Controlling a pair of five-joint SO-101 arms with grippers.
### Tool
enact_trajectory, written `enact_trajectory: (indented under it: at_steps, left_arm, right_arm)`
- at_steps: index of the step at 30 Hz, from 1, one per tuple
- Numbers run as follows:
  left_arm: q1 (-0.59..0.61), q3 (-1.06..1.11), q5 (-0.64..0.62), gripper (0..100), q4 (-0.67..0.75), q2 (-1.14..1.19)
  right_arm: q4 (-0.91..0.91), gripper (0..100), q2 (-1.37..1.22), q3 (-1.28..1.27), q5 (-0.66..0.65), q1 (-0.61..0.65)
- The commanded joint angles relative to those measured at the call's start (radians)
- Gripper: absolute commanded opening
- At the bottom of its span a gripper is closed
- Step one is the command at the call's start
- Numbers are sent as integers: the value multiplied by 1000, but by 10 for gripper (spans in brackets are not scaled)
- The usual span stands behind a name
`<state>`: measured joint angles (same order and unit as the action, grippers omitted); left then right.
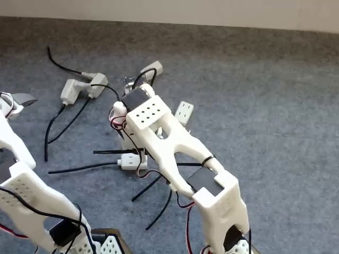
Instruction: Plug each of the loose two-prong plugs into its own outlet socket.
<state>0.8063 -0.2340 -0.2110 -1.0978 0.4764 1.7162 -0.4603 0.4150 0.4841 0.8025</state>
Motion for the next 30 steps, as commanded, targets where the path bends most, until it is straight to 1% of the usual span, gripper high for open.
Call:
enact_trajectory:
  at_steps: [1, 9, 14, 18, 22, 25, 28, 30]
  left_arm:
    - [5, -42, 11, 433, 15, -7]
    - [5, -41, 11, 433, 29, -5]
    - [7, -39, 17, 433, 21, -5]
    - [5, -36, 78, 433, 21, -7]
    - [16, -39, 83, 433, 21, -7]
    - [18, -41, 112, 433, 21, -8]
    - [4, -36, 164, 434, 18, -10]
    - [-5, -41, 193, 435, -11, -8]
  right_arm:
    - [41, 6, 22, -16, -8, -5]
    - [35, 6, 16, -18, -9, -4]
    - [-51, 6, 16, -97, -20, -15]
    - [-188, 6, 16, -260, -32, -16]
    - [-295, 6, 16, -395, -32, -16]
    - [-326, 6, 16, -444, -41, -16]
    - [-328, 9, 16, -453, -95, -19]
    - [-323, 43, 21, -453, -110, -19]
